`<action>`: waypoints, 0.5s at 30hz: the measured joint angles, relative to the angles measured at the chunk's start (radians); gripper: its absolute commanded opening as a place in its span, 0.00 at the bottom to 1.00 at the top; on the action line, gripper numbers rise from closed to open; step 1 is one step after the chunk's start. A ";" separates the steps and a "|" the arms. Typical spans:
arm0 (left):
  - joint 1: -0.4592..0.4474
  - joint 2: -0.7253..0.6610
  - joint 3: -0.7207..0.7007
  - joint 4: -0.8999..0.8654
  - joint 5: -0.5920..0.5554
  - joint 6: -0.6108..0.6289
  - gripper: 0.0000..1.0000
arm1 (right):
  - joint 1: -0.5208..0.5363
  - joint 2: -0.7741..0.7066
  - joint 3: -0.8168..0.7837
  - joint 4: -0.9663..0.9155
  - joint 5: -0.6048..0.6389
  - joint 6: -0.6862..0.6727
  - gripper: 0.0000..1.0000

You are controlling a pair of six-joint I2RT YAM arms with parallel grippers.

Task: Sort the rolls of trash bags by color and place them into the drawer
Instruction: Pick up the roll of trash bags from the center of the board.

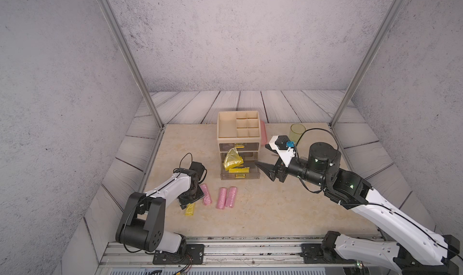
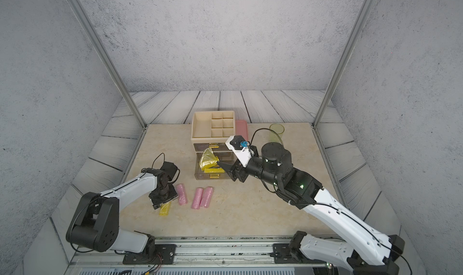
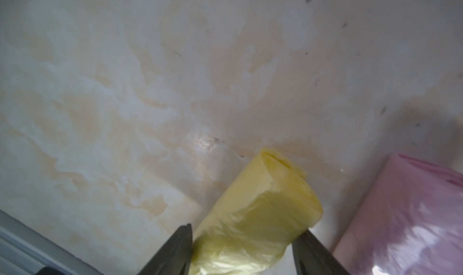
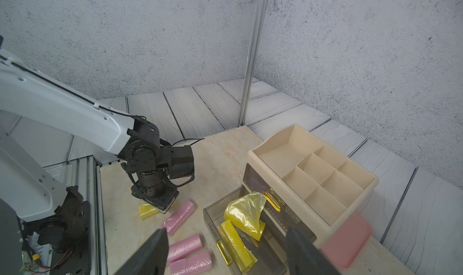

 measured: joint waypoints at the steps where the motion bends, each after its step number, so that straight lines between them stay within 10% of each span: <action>1: 0.000 0.005 -0.003 0.008 0.003 0.004 0.49 | 0.000 0.001 0.000 0.000 0.000 0.001 0.77; 9: -0.002 -0.014 -0.014 0.028 0.026 0.029 0.03 | 0.000 0.003 -0.004 0.000 0.001 0.000 0.77; 15: -0.001 -0.140 -0.014 0.001 0.098 0.006 0.00 | 0.000 0.012 -0.016 -0.003 0.029 0.001 0.79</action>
